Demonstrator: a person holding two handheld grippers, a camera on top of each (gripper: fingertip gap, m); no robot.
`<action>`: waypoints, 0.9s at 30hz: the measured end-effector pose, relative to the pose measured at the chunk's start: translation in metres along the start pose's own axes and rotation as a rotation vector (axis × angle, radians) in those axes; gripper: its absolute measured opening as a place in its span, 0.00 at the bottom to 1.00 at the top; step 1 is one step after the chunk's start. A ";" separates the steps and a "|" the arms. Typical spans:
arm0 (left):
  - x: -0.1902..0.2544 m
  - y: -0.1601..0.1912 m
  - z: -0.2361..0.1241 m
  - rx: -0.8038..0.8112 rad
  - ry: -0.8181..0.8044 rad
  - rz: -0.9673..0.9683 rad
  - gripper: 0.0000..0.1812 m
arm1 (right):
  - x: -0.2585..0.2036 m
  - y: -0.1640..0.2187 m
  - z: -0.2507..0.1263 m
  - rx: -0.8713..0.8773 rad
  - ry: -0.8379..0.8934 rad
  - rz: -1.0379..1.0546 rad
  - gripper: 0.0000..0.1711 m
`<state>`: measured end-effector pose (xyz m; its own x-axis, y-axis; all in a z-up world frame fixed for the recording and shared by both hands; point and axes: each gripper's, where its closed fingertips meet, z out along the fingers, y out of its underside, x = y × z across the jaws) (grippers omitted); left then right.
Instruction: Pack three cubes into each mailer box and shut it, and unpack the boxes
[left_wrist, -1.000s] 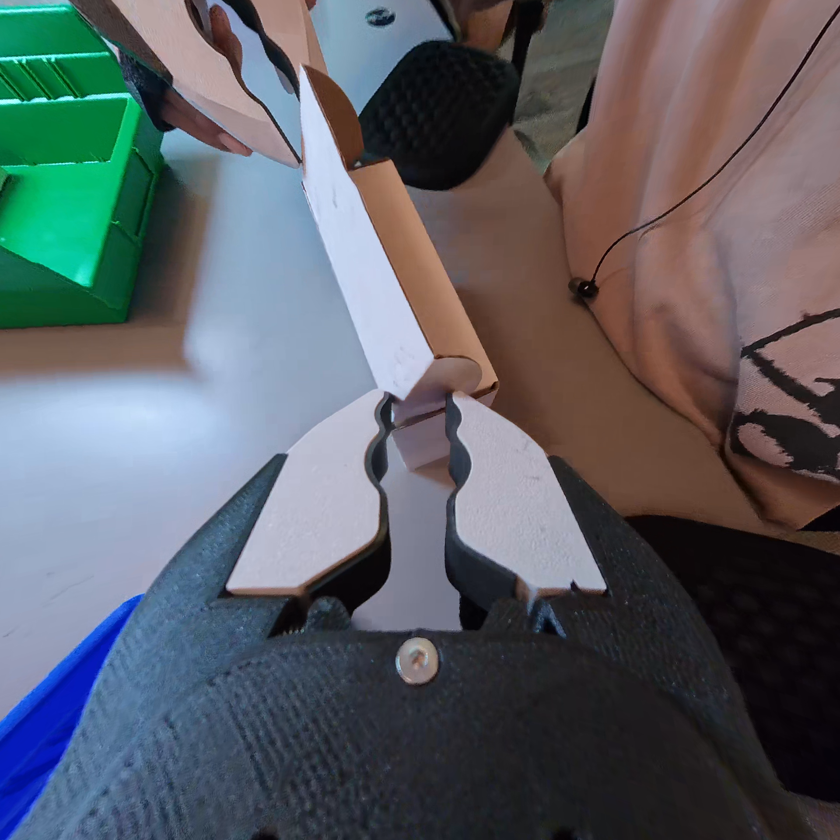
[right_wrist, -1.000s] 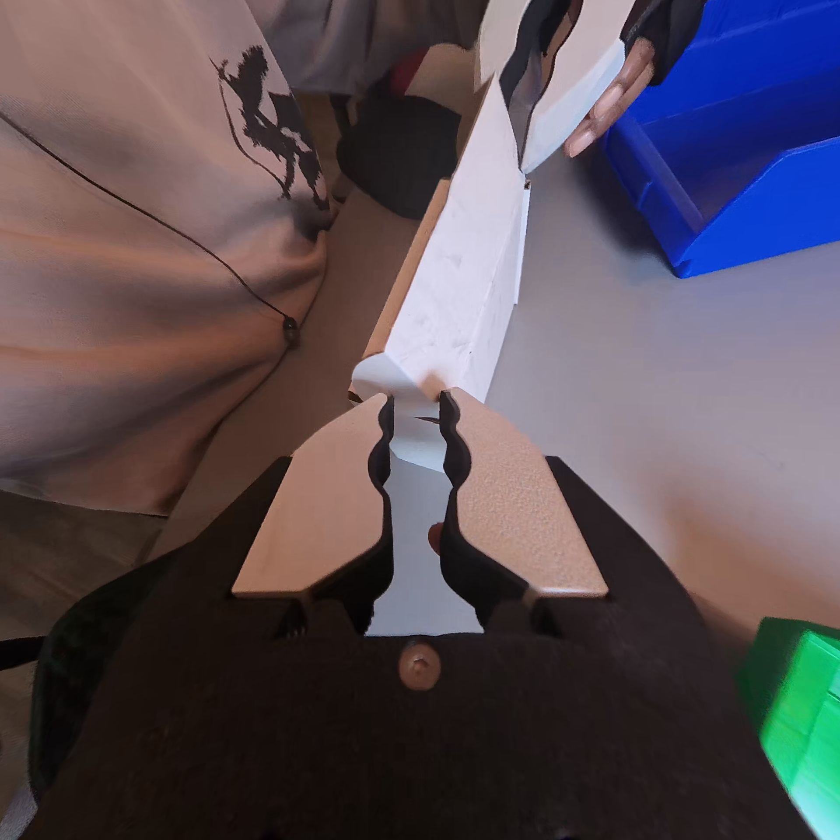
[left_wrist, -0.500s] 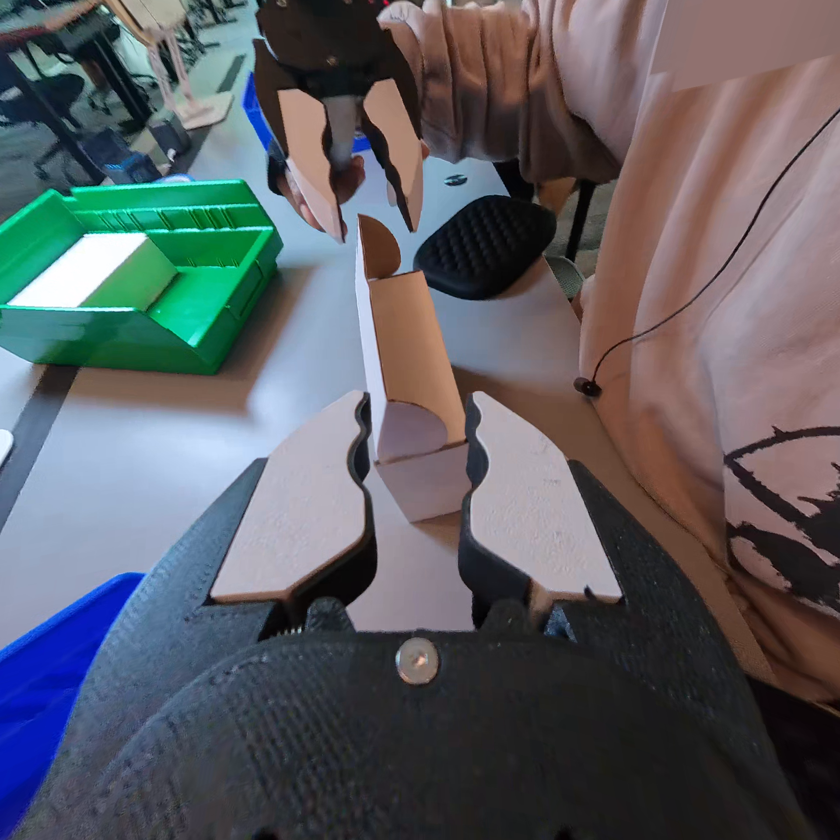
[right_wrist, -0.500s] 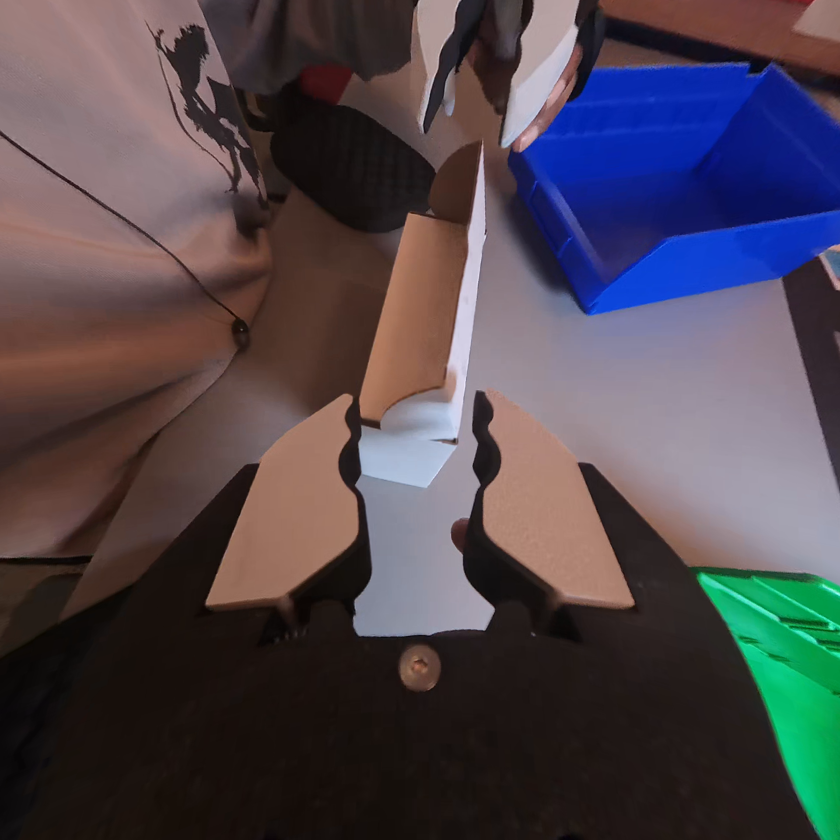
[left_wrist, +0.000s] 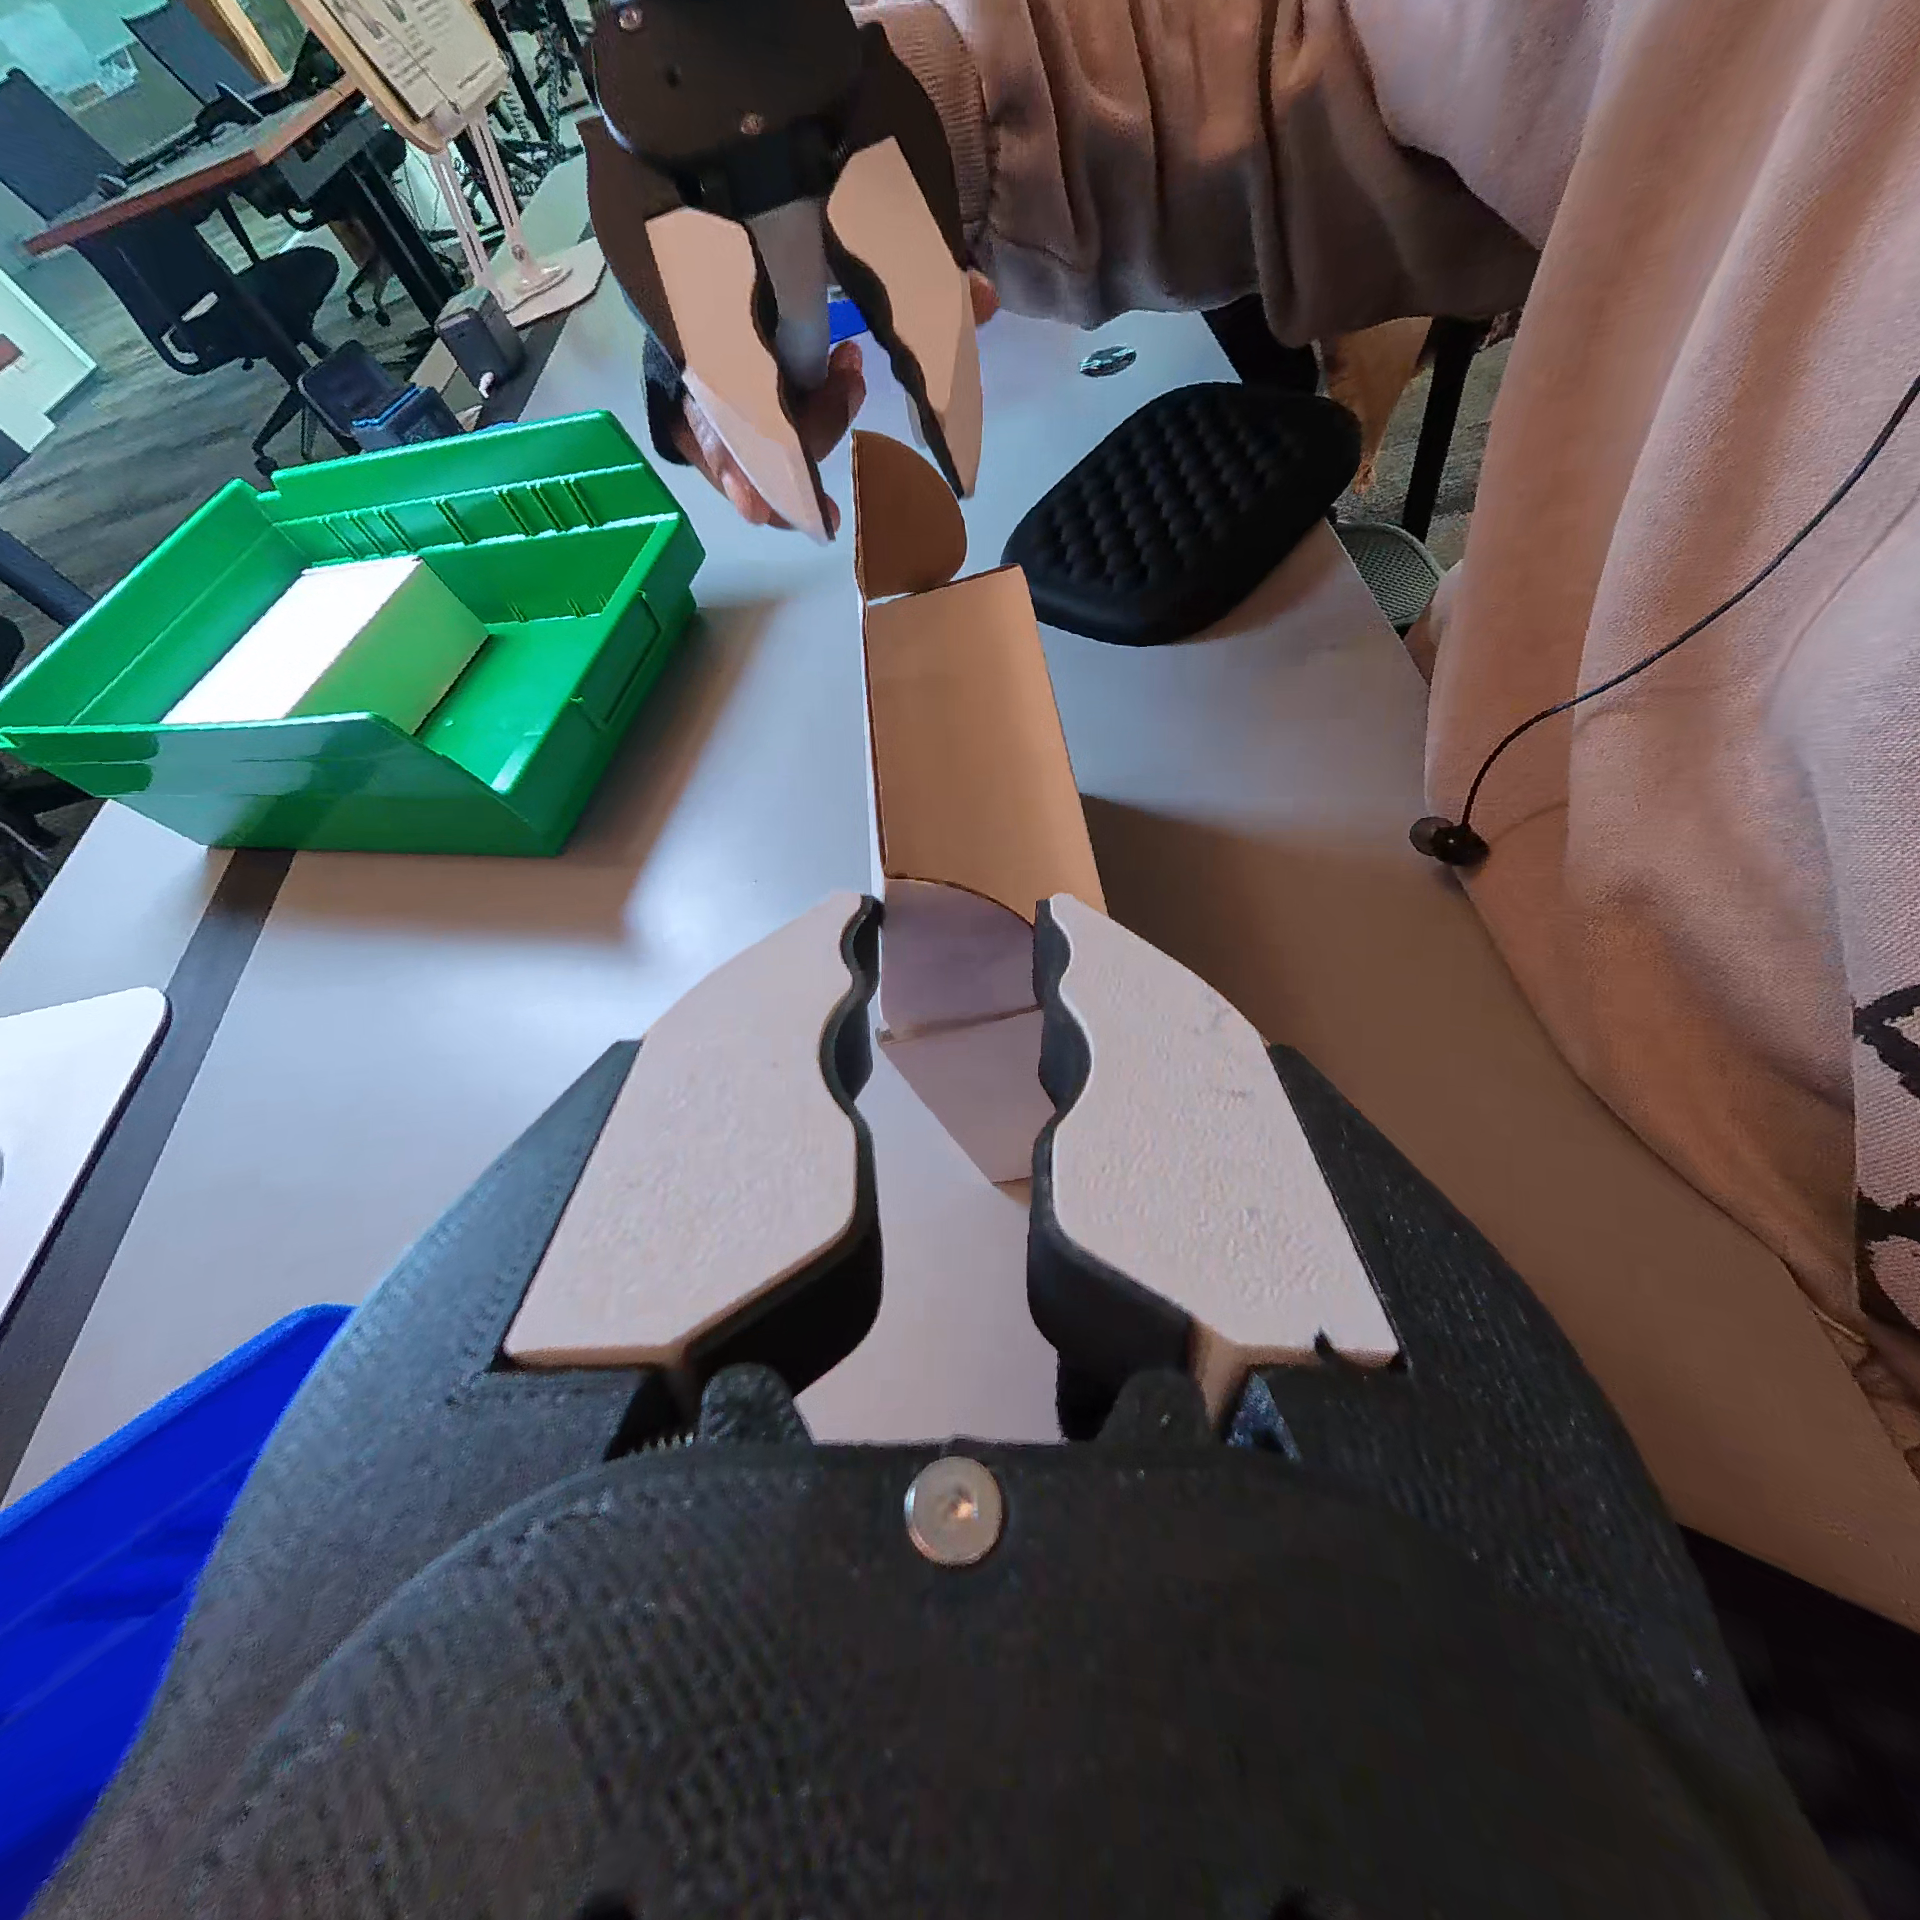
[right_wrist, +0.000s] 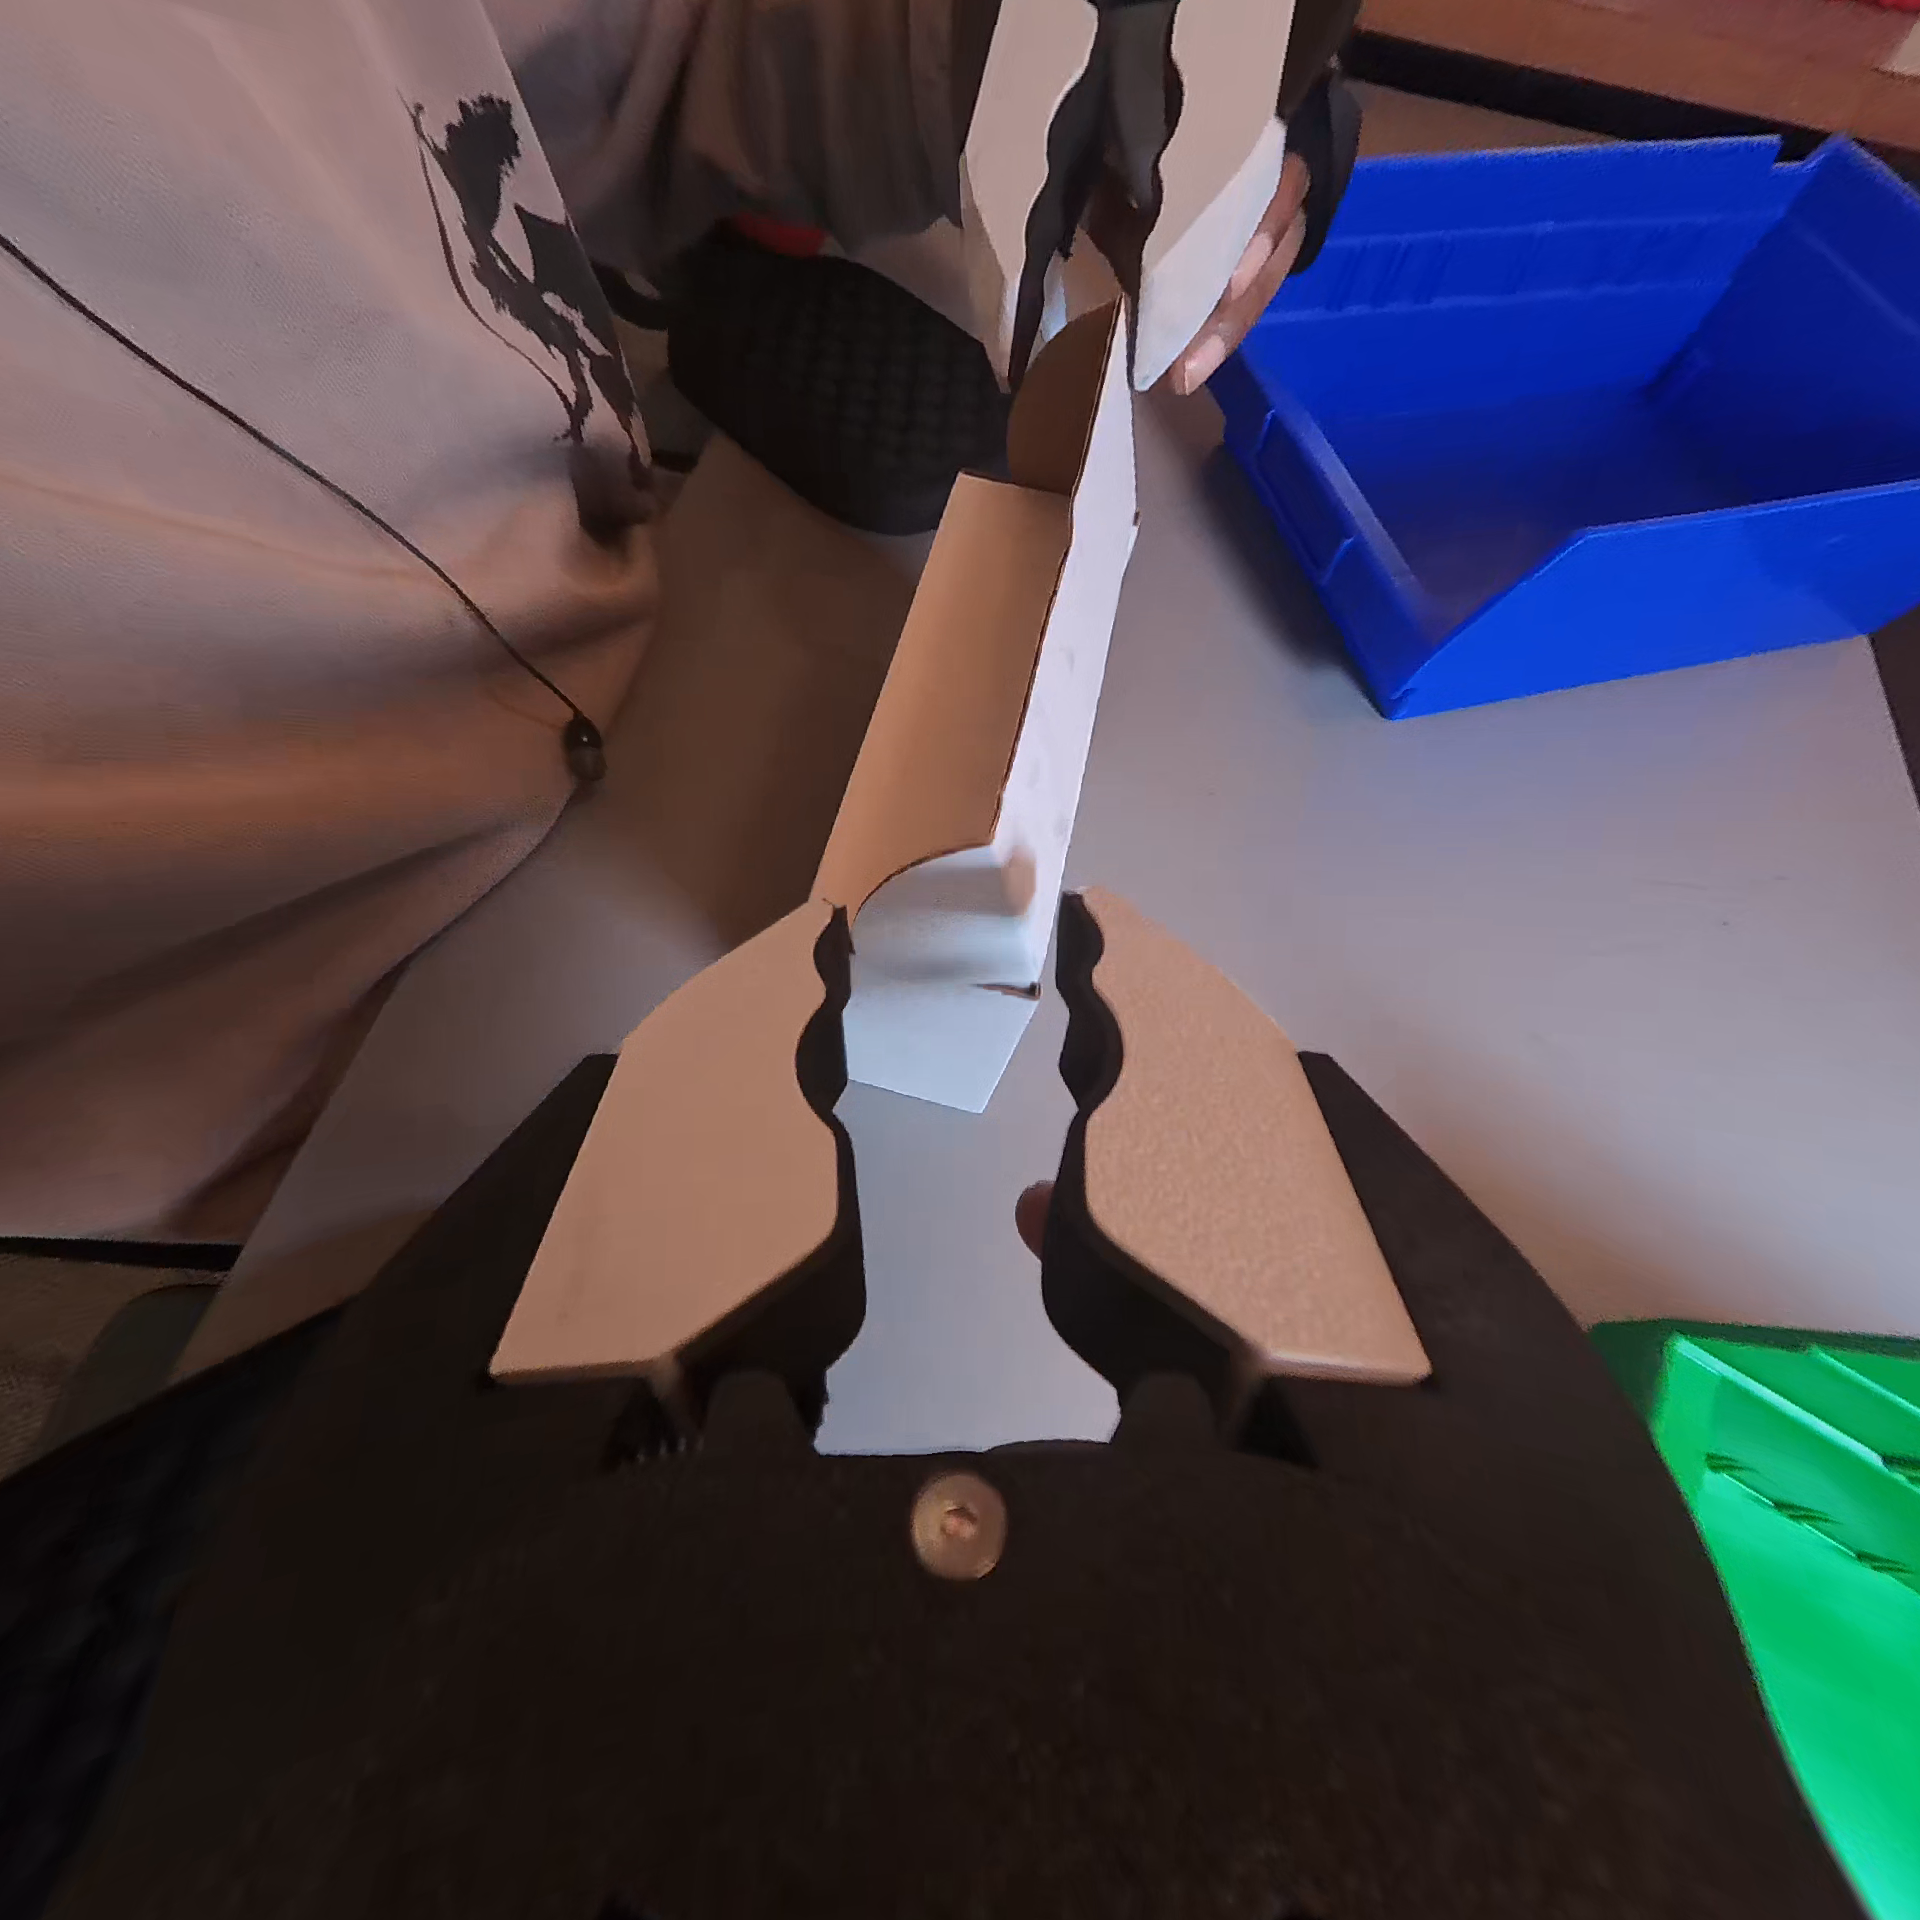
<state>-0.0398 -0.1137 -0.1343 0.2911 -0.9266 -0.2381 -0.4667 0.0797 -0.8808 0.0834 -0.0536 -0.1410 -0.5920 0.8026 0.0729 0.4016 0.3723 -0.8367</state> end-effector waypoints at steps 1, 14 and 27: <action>0.000 0.000 0.001 0.003 0.002 0.000 0.16 | -0.001 0.001 0.004 -0.009 -0.012 -0.002 0.21; -0.002 0.001 0.003 0.003 -0.020 -0.016 0.16 | 0.008 0.000 0.008 0.041 -0.079 0.158 0.19; 0.027 0.014 0.005 -0.204 0.010 0.231 0.23 | -0.011 0.009 0.016 -0.239 0.156 -0.241 0.22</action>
<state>-0.0339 -0.1357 -0.1553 0.1499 -0.8960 -0.4180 -0.6778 0.2147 -0.7032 0.0823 -0.0668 -0.1576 -0.5836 0.7330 0.3495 0.4266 0.6430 -0.6361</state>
